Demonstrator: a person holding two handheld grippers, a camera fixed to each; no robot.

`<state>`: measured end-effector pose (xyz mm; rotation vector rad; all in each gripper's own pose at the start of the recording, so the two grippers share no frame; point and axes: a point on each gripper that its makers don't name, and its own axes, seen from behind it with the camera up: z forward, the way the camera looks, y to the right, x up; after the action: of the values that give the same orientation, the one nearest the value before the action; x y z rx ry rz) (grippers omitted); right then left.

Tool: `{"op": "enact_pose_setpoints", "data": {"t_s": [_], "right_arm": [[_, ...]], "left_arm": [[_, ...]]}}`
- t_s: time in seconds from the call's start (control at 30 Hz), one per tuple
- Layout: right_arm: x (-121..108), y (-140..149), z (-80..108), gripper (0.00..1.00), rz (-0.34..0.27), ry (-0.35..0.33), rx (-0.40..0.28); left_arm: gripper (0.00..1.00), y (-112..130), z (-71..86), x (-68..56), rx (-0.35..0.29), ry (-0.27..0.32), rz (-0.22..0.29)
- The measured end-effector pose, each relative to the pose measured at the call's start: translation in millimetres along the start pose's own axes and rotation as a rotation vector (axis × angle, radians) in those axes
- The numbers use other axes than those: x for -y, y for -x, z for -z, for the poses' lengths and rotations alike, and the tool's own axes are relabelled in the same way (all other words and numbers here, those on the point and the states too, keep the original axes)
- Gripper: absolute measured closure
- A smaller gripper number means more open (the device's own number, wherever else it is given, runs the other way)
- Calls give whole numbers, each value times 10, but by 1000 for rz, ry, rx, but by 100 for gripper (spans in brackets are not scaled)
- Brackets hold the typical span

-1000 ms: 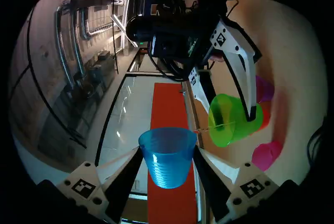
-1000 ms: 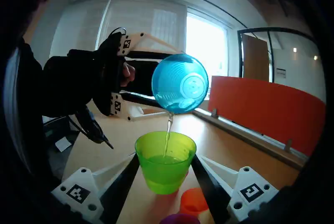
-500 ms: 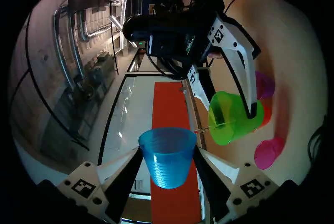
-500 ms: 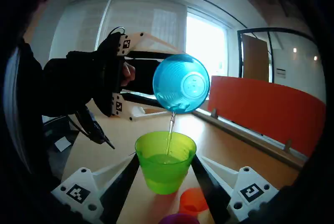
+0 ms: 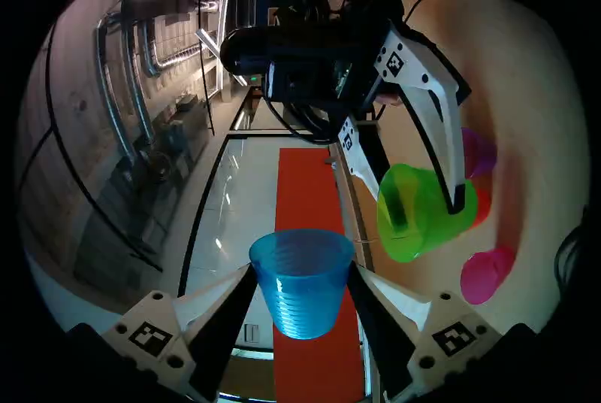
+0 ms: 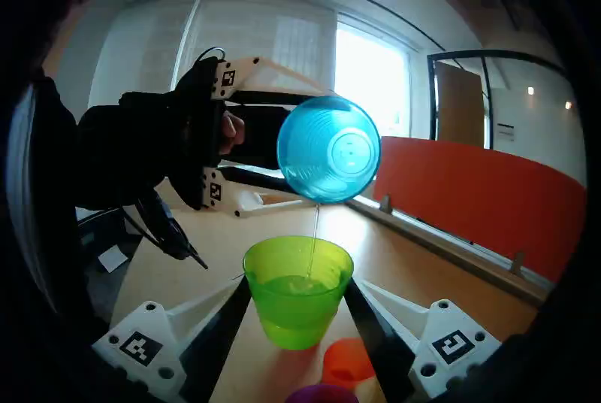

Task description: Pour water

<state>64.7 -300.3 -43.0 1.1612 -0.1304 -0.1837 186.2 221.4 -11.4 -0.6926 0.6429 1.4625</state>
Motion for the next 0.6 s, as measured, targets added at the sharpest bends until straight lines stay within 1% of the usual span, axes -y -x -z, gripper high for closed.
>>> {"op": "enact_pose_setpoints", "data": {"t_s": [0.4,0.6], "right_arm": [[-4,-14,-3,11,0,1,-4],[0,-20,-2,12,2,3,-4]], "left_arm": [[17,4,0,12,1,0,0],[17,11,-10,27,3,-2,14]]}}
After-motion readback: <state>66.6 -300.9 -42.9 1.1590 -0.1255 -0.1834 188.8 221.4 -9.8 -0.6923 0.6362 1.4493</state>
